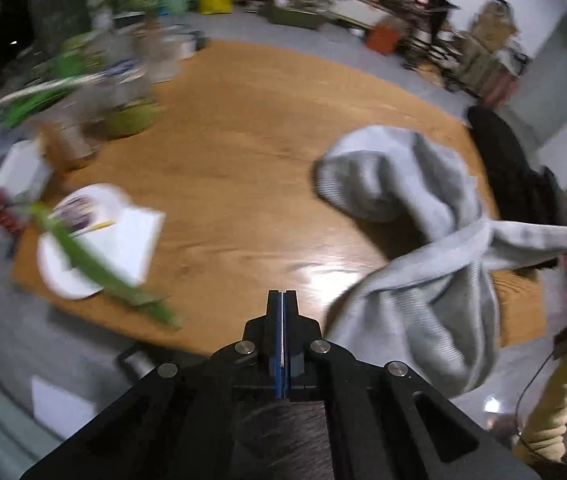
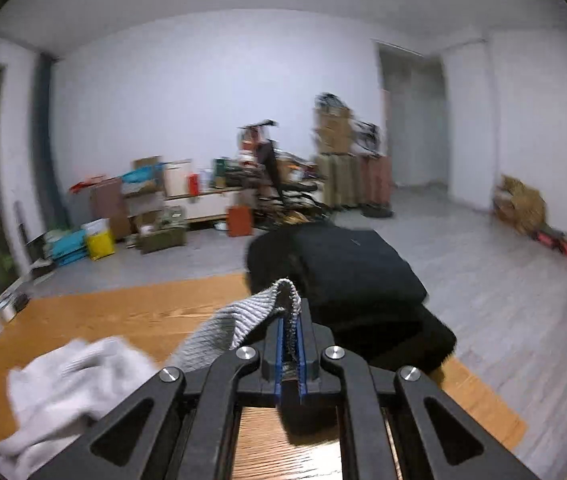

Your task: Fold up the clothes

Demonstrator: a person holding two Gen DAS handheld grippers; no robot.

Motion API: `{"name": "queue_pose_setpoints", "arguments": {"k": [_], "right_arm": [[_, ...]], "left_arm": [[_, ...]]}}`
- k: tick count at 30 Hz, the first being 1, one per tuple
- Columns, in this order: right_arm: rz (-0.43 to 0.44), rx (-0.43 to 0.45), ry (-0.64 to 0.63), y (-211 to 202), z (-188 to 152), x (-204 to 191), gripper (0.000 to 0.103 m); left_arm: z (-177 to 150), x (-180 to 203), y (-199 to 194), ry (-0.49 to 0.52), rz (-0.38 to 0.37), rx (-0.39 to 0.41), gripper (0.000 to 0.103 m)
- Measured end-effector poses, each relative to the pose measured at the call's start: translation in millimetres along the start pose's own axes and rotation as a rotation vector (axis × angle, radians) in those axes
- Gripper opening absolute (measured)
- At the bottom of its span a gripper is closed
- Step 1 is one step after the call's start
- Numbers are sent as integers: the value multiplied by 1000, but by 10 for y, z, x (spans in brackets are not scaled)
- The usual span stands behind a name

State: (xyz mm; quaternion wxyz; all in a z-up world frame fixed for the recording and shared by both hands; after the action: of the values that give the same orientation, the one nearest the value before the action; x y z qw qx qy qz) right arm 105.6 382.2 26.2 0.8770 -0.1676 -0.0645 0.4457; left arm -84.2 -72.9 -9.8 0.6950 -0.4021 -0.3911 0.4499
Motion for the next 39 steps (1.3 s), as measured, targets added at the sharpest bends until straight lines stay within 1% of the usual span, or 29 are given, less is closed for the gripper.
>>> {"name": "queue_pose_setpoints", "arguments": {"k": [1, 2, 3, 4, 6, 7, 8, 10, 11, 13, 15, 16, 17, 18, 19, 21, 23, 25, 26, 29, 30, 31, 34, 36, 37, 38, 39], "right_arm": [[19, 6, -26, -76, 39, -71, 6], [35, 15, -43, -148, 69, -137, 6], [51, 24, -50, -216, 89, -197, 6], [67, 36, -57, -296, 110, -253, 6], [97, 47, -73, -422, 127, -349, 6], [112, 50, -86, -486, 116, -389, 6], [125, 53, -101, -550, 100, -421, 6], [135, 53, -116, -569, 16, -509, 6], [138, 54, -113, -600, -24, -477, 6], [137, 54, -95, -624, -62, -398, 6], [124, 55, -68, -587, -80, -275, 6], [111, 56, -62, -582, -95, -216, 6], [92, 61, -58, -581, -115, -164, 6], [75, 67, -50, -571, -131, -114, 6], [61, 71, -37, -559, -139, -62, 6], [39, 74, -4, -530, -137, 46, 5], [3, 91, 21, -497, -85, 162, 5], [-31, 135, 7, -524, 4, 209, 6], [-55, 142, 8, -554, 37, 283, 6], [-146, 105, 46, -653, 89, 688, 6], [-176, 92, 58, -687, 106, 823, 5], [-206, 80, 70, -722, 123, 958, 0], [-296, 42, 108, -830, 172, 1360, 0], [-356, 16, 133, -904, 204, 1628, 1], [-387, 4, 145, -942, 220, 1761, 4], [-361, -42, 137, -894, 143, 1758, 4], [-275, -122, 107, -759, -35, 1611, 6]], "left_arm": [[67, 181, 105, 31, -11, -14, 4], [133, 410, 244, 71, -14, -40, 9], [199, 638, 382, 110, -17, -66, 16], [265, 866, 520, 150, -20, -92, 21], [362, 1313, 778, 231, -19, -135, 40], [389, 1541, 901, 274, -10, -149, 43], [414, 1767, 1024, 317, 0, -164, 45], [418, 2175, 1282, 393, 14, -194, 45], [419, 2374, 1409, 431, 23, -208, 45], [393, 2683, 1633, 504, 69, -223, 45], [409, 2842, 1751, 559, 134, -184, 44], [423, 2909, 1801, 580, 162, -166, 41], [489, 2844, 1775, 539, 144, -161, 17], [557, 2780, 1749, 498, 126, -156, 15], [627, 2708, 1718, 456, 110, -150, 14], [823, 2420, 1576, 368, 117, -122, 13], [956, 2133, 1436, 323, 187, -80, 13], [1028, 1841, 1267, 293, 231, -57, 13], [1061, 1695, 1182, 278, 252, -45, 13], [1085, 1263, 930, 228, 296, -28, 13], [1089, 1121, 848, 211, 311, -22, 13], [1056, 993, 788, 196, 328, -20, 13], [887, 492, 782, 114, 363, -57, 13], [742, 248, 882, 88, 400, -97, 13], [671, 220, 979, 92, 413, -120, 13], [603, 202, 1055, 102, 417, -139, 13], [551, 225, 1138, 117, 424, -156, 13]]}}
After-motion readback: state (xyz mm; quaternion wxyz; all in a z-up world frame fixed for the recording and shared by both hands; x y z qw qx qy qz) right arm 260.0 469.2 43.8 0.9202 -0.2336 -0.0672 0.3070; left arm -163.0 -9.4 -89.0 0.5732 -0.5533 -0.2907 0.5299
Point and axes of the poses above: each gripper's, at about its wrist camera, not at the fingertips, and y roughly the way its jaws point, x to its right, z to its top, the point moved 5 cm from there along y, roughly the way its jaws point, and after that the axes turned 1 degree about y, right-handed, at the moved point
